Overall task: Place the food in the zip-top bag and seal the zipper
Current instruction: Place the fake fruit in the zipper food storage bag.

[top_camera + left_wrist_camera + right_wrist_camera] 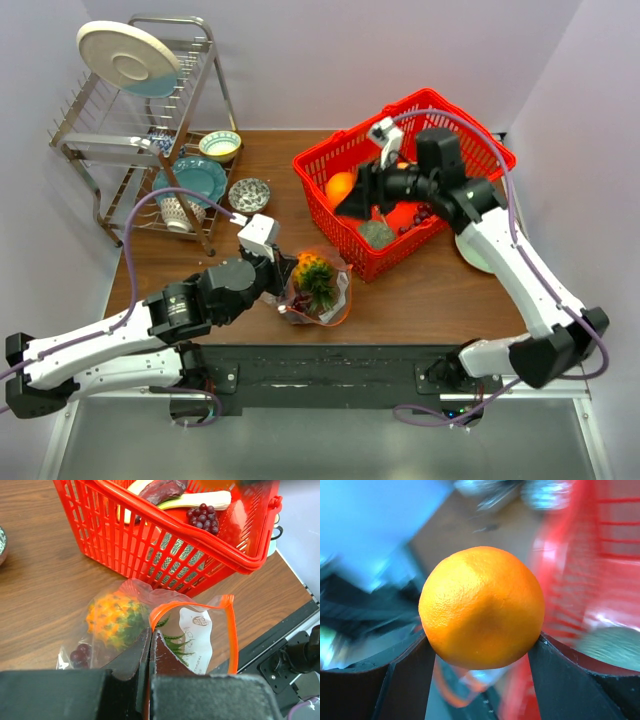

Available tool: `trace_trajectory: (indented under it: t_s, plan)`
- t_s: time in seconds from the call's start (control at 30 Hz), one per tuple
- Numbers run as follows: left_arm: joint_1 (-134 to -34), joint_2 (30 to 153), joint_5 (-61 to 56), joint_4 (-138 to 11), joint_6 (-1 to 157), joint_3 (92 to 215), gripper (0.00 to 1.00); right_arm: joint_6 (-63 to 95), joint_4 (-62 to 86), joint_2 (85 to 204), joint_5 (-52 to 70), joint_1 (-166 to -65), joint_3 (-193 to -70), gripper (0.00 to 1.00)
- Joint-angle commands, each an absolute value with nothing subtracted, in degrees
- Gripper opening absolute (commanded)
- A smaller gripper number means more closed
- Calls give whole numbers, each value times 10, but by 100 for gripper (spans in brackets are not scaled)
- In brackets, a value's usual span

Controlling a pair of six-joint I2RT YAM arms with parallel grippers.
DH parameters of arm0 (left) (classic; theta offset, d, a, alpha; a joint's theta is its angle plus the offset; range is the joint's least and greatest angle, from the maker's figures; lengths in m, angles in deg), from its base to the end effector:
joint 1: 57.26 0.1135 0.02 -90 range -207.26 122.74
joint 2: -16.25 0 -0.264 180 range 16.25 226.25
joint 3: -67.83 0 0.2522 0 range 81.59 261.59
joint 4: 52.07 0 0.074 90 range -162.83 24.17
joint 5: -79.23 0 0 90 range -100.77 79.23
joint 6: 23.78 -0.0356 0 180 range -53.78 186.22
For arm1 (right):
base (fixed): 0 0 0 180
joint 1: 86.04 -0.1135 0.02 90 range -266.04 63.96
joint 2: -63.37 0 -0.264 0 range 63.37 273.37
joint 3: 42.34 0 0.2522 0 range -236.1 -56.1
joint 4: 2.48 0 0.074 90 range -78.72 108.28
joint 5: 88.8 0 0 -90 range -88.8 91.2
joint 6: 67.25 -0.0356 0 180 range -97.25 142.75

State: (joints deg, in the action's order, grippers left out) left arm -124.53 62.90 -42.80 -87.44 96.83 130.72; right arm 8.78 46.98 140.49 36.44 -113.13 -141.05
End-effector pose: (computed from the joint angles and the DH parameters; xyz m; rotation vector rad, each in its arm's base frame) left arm 0.0867 -0.1581 0.3419 0.2250 1.8903 -0.6491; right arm 0.2460 0.1489 0.4155 -0.6375 2.0354 1.0657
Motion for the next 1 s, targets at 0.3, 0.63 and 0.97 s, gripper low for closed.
trace_trajectory:
  t_s: [0.3, 0.63, 0.97]
  plan:
    - [-1247, 655, -438, -860, 945, 1365, 0, 41, 369, 1269, 444, -1298, -1182, 47]
    - [-1246, 662, -417, -860, 953, 1377, 0, 39, 383, 1311, 319, -1313, -1187, 46]
    - [-1246, 625, -408, -864, 986, 1380, 0, -4, 336, 1426, 147, -1328, -1264, 54]
